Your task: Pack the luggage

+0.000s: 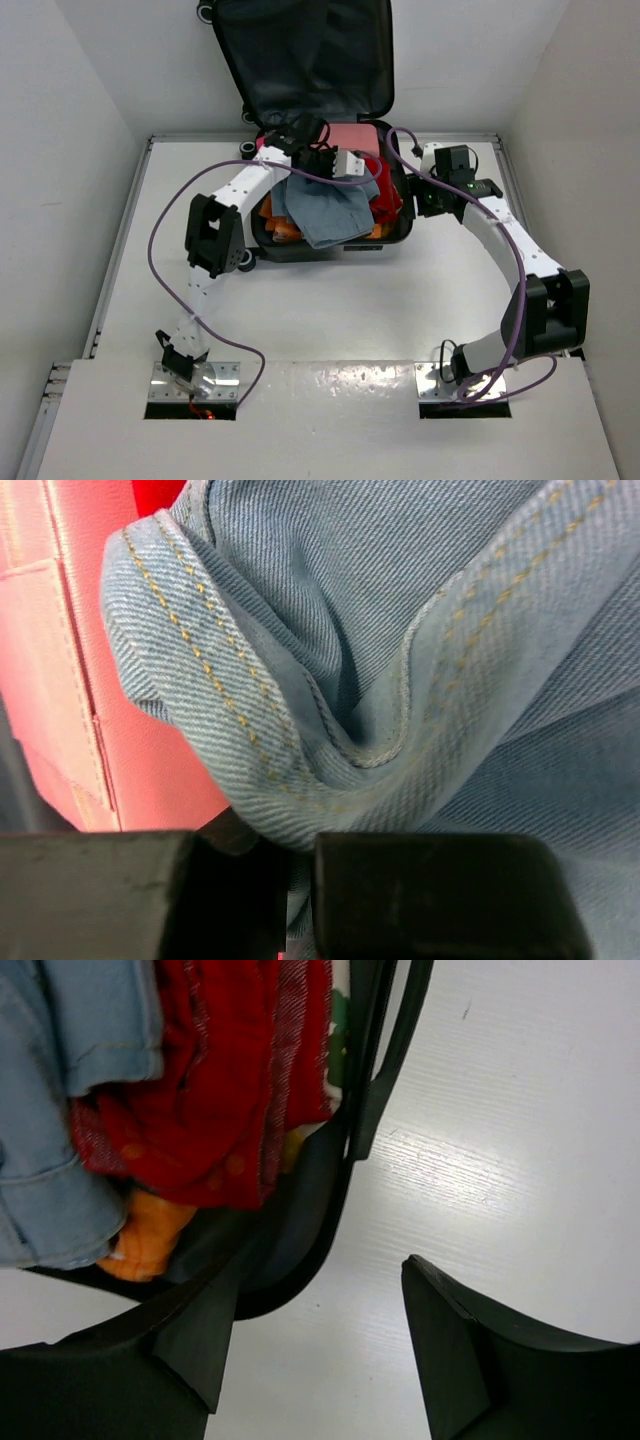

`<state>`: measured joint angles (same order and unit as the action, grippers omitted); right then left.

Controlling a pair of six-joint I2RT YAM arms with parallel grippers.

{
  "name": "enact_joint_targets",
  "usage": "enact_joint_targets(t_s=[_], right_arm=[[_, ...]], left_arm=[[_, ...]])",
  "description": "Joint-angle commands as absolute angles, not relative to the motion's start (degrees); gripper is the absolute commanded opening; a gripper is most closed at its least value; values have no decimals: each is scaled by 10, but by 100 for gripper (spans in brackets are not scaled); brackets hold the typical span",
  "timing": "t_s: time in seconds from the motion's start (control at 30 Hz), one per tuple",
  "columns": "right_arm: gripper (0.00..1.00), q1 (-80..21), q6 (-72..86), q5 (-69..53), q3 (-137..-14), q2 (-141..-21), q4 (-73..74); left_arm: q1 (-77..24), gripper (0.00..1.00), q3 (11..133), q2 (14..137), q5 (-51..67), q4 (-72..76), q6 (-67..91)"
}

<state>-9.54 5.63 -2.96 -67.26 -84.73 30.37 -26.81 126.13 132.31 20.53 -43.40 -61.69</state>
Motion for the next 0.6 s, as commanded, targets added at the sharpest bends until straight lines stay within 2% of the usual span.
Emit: enact_joint_targets(t_s=[0.0,0.23,0.43,0.53,0.57], right_arm=[[66,-94,62,-28,-705,-849,286],[66,-93,65,-33,-704,-846,288],[66,-93,71,-39,-691,-838,279],[66,-92,69,-42,-691,-839,277],[66,-91,68,-43,-691,-840,277]], left_arm=[[-253,0,1248,1362,66,-91,-630],[-246,0,1229,1325,86,17,-590],[-229,0,1223,1308,120,11,-651],[-223,0,1235,1323,145,-38,-665],[-223,7,1226,1317,156,-50,-665]])
